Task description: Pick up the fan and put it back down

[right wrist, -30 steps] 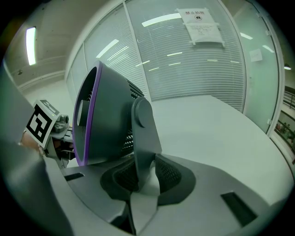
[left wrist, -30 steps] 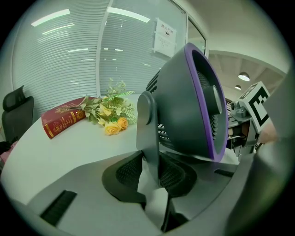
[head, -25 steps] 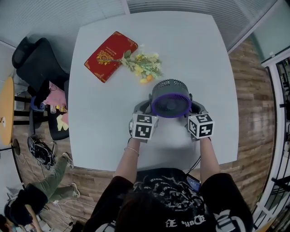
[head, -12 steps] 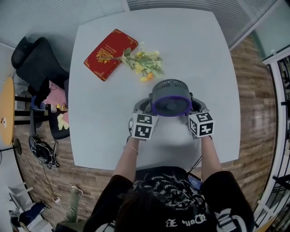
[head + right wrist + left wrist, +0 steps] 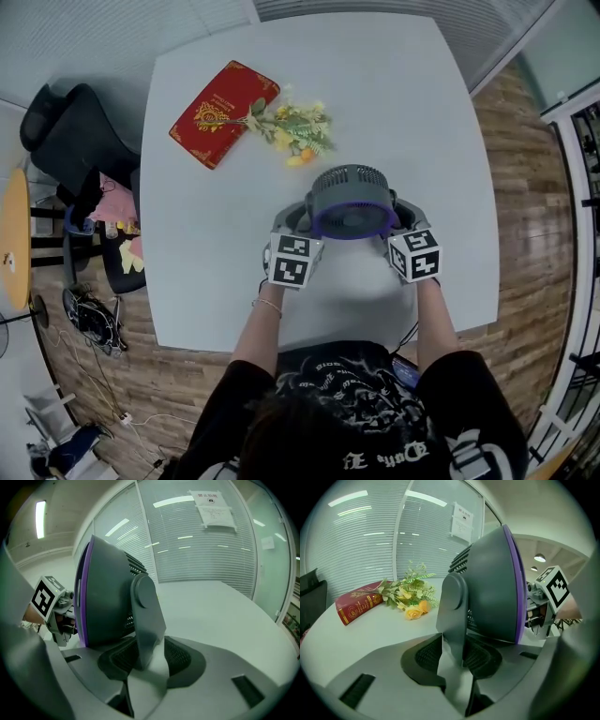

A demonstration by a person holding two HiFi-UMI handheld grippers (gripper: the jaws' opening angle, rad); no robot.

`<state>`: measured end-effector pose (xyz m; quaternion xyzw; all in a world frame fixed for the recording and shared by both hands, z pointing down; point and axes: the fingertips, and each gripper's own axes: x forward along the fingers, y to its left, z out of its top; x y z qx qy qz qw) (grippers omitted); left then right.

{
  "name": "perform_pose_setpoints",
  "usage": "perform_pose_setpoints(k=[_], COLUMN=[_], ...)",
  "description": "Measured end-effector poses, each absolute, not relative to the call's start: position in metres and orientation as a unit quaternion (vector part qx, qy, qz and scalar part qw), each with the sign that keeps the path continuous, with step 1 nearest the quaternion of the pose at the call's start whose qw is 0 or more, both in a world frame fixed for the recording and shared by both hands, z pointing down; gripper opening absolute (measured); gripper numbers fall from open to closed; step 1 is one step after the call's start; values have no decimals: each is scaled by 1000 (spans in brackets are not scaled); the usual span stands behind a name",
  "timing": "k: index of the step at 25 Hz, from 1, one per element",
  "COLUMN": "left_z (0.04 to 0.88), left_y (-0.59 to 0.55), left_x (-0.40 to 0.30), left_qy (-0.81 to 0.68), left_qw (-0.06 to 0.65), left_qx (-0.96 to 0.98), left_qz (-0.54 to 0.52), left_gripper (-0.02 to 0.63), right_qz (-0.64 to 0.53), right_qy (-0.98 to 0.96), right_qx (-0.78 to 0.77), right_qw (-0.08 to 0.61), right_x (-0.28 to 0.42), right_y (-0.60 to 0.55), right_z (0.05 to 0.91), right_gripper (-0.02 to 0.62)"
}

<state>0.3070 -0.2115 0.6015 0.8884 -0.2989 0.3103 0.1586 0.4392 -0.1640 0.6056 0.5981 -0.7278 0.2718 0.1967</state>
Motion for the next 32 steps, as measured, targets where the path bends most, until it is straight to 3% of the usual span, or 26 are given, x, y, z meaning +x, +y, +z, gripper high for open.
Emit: perform_pose_setpoints(k=[5, 12, 19, 28, 32], left_z=[602, 597, 583, 559, 546], left_y=[-210, -189, -158, -124, -112], left_x=[300, 289, 266, 223, 201], left_qy=[-305, -279, -283, -297, -293], left_qw=[158, 145, 132, 189, 172], left_qx=[884, 888, 890, 893, 901], left_qz=[318, 335, 332, 282, 270], left_gripper=[163, 255, 256, 256, 256], right_qz=[270, 262, 261, 246, 237], right_qy=[-733, -731, -710, -705, -705], right_qx=[586, 590, 616, 633, 640], right_qw=[217, 222, 221, 204, 191], right_x=[434, 425, 417, 387, 367], right_y=[-158, -139, -103, -73, -63], right_z=[607, 599, 587, 561, 548], right_gripper=[238, 265, 279, 282, 282])
